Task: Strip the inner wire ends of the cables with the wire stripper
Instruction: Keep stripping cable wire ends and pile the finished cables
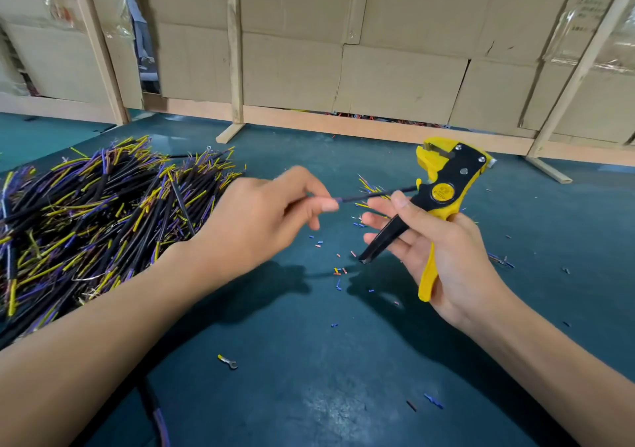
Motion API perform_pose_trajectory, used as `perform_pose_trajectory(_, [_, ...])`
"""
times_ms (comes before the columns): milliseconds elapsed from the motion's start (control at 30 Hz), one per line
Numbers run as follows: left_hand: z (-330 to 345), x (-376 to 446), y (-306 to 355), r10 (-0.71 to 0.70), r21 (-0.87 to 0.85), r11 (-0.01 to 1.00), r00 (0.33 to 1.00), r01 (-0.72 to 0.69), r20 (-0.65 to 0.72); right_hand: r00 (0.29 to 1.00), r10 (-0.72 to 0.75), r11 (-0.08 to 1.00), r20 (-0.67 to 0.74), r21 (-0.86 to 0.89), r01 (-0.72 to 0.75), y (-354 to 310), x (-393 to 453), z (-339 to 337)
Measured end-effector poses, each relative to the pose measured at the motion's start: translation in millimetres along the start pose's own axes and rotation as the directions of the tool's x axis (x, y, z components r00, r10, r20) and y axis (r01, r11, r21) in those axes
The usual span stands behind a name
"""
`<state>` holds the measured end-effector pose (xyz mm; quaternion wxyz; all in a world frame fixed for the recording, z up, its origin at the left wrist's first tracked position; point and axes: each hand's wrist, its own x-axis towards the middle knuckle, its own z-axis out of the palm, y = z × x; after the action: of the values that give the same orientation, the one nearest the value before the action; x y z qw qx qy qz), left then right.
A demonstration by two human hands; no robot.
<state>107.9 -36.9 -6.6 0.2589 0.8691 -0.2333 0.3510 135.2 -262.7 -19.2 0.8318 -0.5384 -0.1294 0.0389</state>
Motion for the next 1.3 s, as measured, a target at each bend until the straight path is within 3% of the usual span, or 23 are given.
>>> perform_pose_trajectory(133, [3,-1,0,0.012,-0.104,0.994,0.958,0.019,0.287,0.999,-0.049,0.998,0.01,-0.05,0.049,-3,2,-6])
perform_pose_trajectory(300, [5,0,0,0.008,-0.11,0.993,0.911,0.042,0.412,0.997,-0.063,0.995,0.037,-0.072,0.066,0,2,-8])
perform_pose_trajectory(433, [10,-2,5,-0.091,-0.281,0.928,0.88,0.245,0.467,0.995,-0.05,0.997,0.082,-0.062,0.055,3,0,-8])
perform_pose_trajectory(567, [19,-3,13,-0.165,-0.47,0.742,0.81,0.478,0.563,0.99,-0.055,0.997,0.133,-0.045,0.062,-1,0,-8])
perform_pose_trajectory(700, [22,-1,17,-0.205,-0.567,0.447,0.696,0.692,0.688,0.985,-0.028,0.997,0.169,-0.066,0.04,-4,-1,-8])
perform_pose_trajectory(800, [22,3,16,-0.253,-0.608,0.233,0.651,0.759,0.716,0.988,0.032,0.993,0.148,-0.121,-0.014,-4,-3,-6])
perform_pose_trajectory(900, [20,4,15,-0.274,-0.639,0.111,0.642,0.761,0.716,0.986,0.101,0.986,0.134,-0.147,-0.081,-3,-5,-2])
perform_pose_trajectory(1300, [22,1,17,-0.276,-0.68,0.158,0.694,0.716,0.665,0.972,0.182,0.959,0.149,-0.247,-0.142,-6,-7,2])
